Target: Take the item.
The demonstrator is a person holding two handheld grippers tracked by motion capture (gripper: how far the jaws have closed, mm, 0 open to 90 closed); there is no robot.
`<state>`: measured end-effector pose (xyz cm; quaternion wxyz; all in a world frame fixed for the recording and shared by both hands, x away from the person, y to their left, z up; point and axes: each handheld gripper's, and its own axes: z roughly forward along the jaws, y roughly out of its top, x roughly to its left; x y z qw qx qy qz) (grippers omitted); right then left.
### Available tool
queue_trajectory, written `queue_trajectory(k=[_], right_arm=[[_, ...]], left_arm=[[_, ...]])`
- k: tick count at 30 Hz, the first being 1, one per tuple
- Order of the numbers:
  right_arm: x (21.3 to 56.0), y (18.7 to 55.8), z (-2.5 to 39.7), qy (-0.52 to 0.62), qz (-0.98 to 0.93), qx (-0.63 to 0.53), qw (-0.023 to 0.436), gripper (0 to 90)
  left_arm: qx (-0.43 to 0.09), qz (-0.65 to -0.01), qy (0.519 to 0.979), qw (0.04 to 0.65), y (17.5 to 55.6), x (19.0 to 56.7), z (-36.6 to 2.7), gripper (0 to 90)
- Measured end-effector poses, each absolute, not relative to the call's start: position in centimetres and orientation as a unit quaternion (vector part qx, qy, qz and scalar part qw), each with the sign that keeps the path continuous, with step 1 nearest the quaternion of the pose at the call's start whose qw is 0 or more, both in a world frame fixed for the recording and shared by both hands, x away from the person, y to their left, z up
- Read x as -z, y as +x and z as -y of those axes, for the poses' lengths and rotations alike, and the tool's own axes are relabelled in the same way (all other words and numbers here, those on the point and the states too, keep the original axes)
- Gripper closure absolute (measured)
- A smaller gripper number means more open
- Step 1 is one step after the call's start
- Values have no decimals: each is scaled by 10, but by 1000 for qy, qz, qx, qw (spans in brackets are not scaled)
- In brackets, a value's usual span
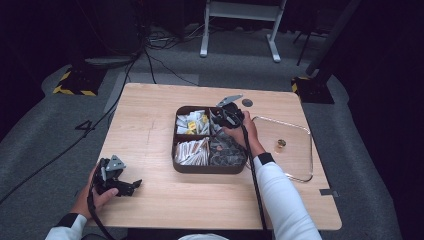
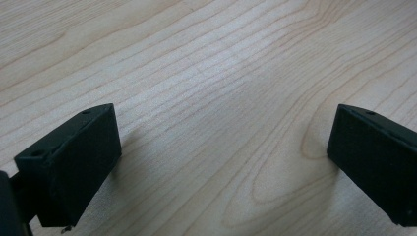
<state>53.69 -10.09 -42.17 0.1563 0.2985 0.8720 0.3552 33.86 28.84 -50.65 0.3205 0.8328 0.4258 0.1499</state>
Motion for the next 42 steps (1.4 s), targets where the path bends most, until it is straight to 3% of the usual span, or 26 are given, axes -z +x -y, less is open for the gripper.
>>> queue_trajectory(k=[42], right_arm=[[377, 491, 135, 251, -853, -425, 172, 900]], left_arm=[[-151, -426, 832, 321, 338, 507, -288, 2]])
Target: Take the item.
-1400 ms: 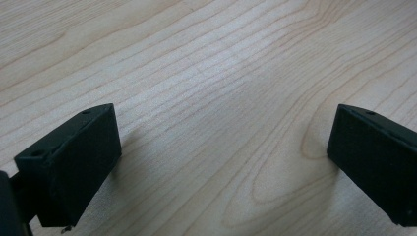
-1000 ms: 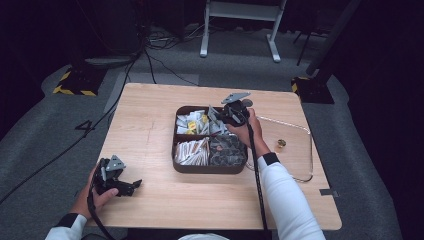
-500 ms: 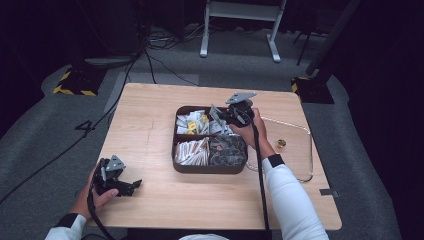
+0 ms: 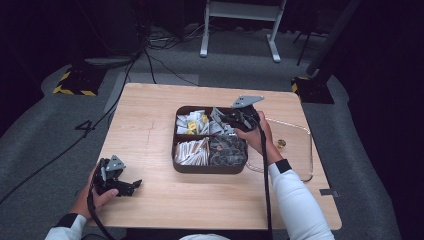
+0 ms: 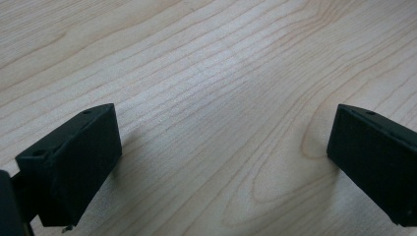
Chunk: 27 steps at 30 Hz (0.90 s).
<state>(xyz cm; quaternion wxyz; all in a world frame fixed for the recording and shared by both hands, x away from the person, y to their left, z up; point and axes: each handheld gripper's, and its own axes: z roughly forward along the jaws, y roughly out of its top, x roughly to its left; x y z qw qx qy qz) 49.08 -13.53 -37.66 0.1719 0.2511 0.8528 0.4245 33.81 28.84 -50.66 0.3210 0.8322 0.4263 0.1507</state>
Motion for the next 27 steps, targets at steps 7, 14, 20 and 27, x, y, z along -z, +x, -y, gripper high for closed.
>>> queue_trajectory(k=[7, 14, 20, 27], right_arm=[[375, 478, 143, 238, -852, -436, 167, 900], [374, 465, 153, 226, -853, -443, 160, 900], [373, 455, 158, 217, -853, -449, 155, 900], [375, 442, 161, 203, -855, -453, 149, 900]], left_arm=[[-151, -426, 832, 322, 338, 507, -288, 3], [-152, -427, 832, 321, 338, 507, -288, 3], [-152, -427, 832, 322, 338, 507, -288, 3], [-152, -426, 832, 321, 338, 507, -288, 2]])
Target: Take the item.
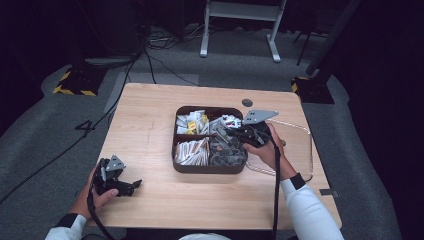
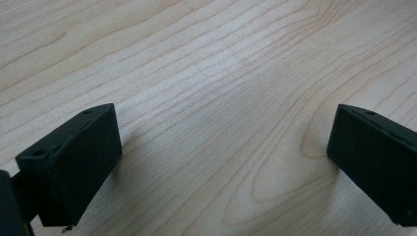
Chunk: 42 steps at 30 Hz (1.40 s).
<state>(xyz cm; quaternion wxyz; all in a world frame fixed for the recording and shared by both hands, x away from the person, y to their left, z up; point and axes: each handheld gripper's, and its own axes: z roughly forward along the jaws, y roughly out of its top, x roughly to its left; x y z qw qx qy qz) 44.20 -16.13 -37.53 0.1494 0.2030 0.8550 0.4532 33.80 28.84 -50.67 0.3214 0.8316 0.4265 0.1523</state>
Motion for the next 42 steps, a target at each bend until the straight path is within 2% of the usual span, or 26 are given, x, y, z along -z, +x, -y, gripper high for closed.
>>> queue_trajectory(k=[20, 42], right_arm=[[377, 403, 169, 163, -863, -460, 132, 900], [401, 372, 159, 113, -887, -439, 93, 900]], left_arm=[[-152, -427, 831, 322, 338, 507, -289, 3], [-152, -427, 831, 321, 338, 507, -289, 3]])
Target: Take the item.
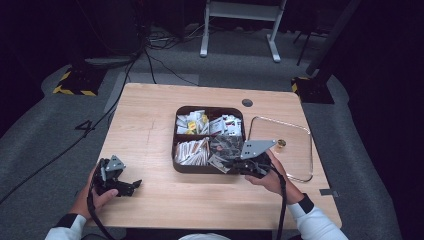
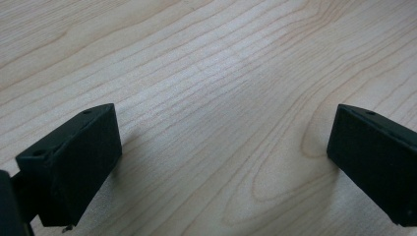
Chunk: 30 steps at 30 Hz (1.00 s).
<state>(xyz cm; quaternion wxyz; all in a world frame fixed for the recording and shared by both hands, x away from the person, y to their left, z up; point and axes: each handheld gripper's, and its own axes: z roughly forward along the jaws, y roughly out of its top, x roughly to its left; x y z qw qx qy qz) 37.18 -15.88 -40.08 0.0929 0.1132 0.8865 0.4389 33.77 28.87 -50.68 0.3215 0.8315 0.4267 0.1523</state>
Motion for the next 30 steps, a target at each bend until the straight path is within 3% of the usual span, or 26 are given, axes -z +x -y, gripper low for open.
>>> queue_trajectory(k=[30], right_arm=[[449, 359, 128, 62, -921, -384, 33, 899]], left_arm=[[-152, -428, 831, 321, 337, 507, -289, 2]])
